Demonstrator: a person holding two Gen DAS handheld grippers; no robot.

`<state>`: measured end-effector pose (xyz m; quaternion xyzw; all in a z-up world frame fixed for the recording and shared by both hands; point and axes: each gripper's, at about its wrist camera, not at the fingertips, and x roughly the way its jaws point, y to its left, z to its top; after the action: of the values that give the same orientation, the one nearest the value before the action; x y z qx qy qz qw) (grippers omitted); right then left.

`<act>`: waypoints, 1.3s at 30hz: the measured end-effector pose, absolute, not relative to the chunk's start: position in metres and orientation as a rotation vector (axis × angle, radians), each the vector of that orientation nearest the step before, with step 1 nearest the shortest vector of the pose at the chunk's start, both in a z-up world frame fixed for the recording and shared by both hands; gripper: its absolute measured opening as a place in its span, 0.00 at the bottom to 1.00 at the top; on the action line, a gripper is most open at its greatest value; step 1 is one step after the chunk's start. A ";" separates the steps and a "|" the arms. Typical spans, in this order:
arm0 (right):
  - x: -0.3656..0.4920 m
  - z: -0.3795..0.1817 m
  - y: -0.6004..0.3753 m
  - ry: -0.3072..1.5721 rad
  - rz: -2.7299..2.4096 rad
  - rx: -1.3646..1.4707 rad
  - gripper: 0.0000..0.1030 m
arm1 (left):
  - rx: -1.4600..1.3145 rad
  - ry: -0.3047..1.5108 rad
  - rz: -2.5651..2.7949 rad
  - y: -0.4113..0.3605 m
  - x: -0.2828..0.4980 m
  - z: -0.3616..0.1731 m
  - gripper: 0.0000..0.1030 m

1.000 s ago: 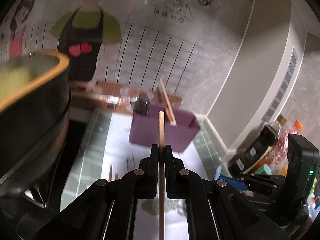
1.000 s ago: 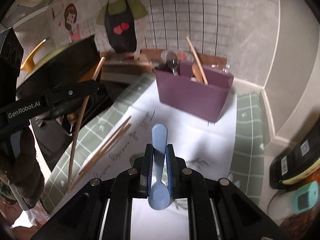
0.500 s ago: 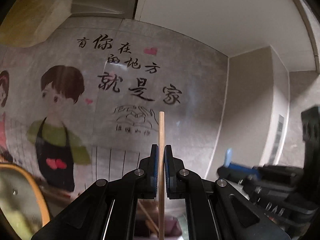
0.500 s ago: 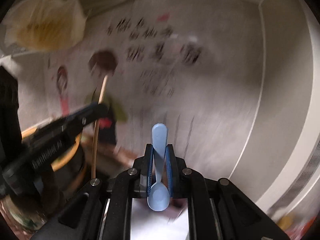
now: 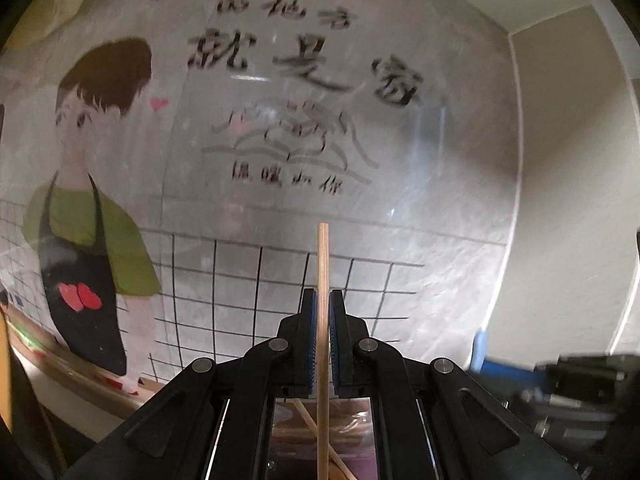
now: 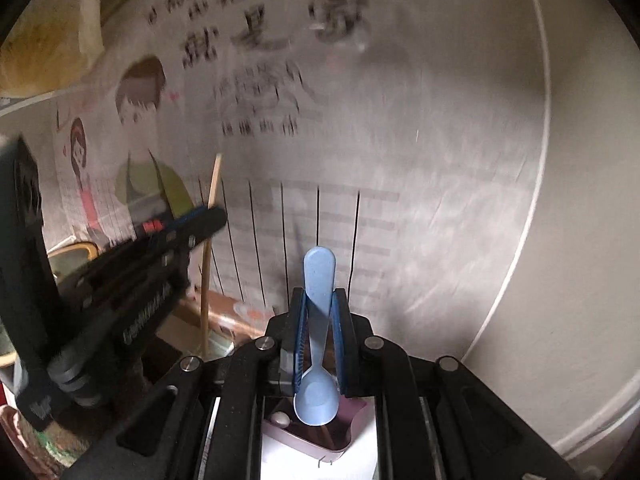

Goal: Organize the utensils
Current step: 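Lift the blue spoon and chopstick and carry both over the purple holder, then open both grippers to drop the spoon and chopstick into the holder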

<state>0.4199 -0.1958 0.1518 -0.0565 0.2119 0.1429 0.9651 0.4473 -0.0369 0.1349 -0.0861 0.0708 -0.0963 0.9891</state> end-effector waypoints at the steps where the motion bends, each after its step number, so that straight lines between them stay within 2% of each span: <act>1: 0.426 0.145 -0.196 0.441 0.291 -0.113 0.11 | -0.169 0.142 -0.181 -0.038 0.453 0.129 0.05; 15: 0.471 0.047 -0.195 0.644 0.300 -0.134 0.11 | -0.157 0.300 -0.102 -0.042 0.494 0.044 0.06; 20: 0.469 0.023 -0.194 0.715 0.313 -0.141 0.13 | -0.222 0.437 -0.097 -0.034 0.500 0.026 0.11; 21: 0.466 0.023 -0.194 0.723 0.317 -0.141 0.16 | -0.237 0.451 -0.094 -0.029 0.497 0.025 0.21; 22: 0.463 0.021 -0.195 0.731 0.321 -0.144 0.23 | -0.244 0.468 -0.082 -0.026 0.494 0.025 0.34; 23: 0.458 0.022 -0.197 0.731 0.321 -0.147 0.29 | -0.236 0.501 -0.051 -0.026 0.488 0.027 0.39; 24: 0.453 0.023 -0.198 0.726 0.316 -0.150 0.41 | -0.225 0.520 -0.041 -0.025 0.484 0.026 0.43; 25: 0.447 0.023 -0.199 0.720 0.312 -0.153 0.49 | -0.207 0.536 -0.040 -0.026 0.477 0.028 0.43; 29: 0.416 0.030 -0.204 0.713 0.316 -0.208 0.50 | -0.110 0.609 -0.005 -0.032 0.438 0.034 0.43; 30: 0.408 0.030 -0.204 0.717 0.305 -0.225 0.53 | -0.110 0.626 -0.012 -0.031 0.427 0.036 0.43; 34: 0.369 0.020 -0.206 0.737 0.257 -0.289 0.76 | -0.082 0.659 -0.042 -0.030 0.383 0.040 0.55; 36: 0.353 0.013 -0.211 0.752 0.252 -0.318 0.80 | -0.062 0.665 -0.056 -0.026 0.362 0.044 0.57; 39: 0.332 -0.005 -0.215 0.804 0.253 -0.348 0.81 | -0.060 0.713 -0.098 -0.019 0.339 0.039 0.57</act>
<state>0.3316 -0.2150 -0.0050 -0.1679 0.3883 0.1222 0.8978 0.3387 -0.0193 0.0387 -0.0293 0.3489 -0.0480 0.9355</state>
